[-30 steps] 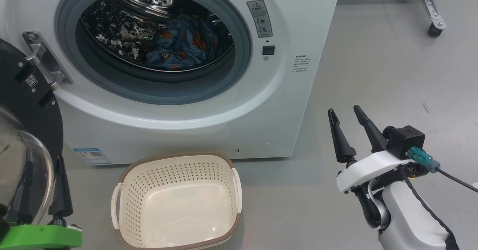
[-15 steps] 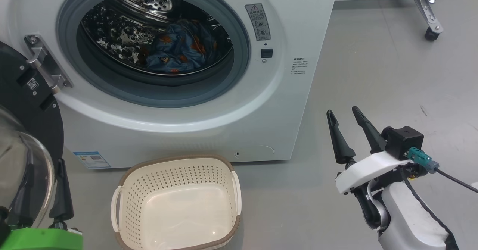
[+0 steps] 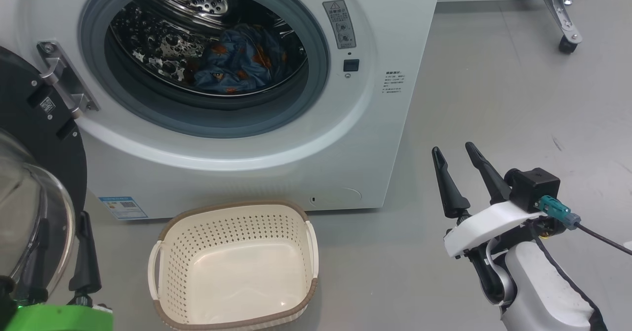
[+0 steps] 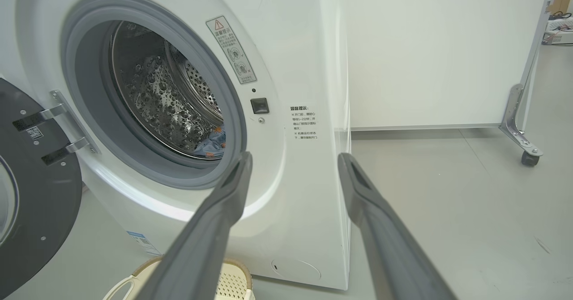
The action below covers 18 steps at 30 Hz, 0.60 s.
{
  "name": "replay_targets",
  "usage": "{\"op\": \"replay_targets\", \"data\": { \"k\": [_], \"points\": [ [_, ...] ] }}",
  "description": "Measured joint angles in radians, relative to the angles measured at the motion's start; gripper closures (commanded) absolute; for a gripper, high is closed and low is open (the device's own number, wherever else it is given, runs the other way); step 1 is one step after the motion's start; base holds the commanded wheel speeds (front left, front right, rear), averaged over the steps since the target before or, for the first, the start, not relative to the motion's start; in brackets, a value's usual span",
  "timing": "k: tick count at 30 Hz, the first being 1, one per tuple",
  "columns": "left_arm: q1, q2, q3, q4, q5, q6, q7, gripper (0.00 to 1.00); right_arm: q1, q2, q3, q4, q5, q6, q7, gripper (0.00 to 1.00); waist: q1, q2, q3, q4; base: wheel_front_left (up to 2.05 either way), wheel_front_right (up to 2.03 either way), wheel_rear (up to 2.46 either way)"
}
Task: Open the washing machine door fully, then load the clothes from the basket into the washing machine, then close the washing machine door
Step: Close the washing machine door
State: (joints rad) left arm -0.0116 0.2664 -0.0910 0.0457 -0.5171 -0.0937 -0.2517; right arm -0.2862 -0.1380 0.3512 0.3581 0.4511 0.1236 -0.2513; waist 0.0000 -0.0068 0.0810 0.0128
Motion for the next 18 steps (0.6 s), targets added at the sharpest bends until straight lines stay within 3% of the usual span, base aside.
{"op": "replay_targets", "data": {
  "k": [18],
  "points": [
    [0.011, -0.007, 0.003, -0.006, 0.007, -0.002, 0.0, 0.0, 0.0, -0.007, 0.0, 0.0, 0.009, 0.0, 0.0, 0.0, 0.0, 0.0, 0.0, -0.002, -0.48, 0.48, 0.0]
  ]
}}
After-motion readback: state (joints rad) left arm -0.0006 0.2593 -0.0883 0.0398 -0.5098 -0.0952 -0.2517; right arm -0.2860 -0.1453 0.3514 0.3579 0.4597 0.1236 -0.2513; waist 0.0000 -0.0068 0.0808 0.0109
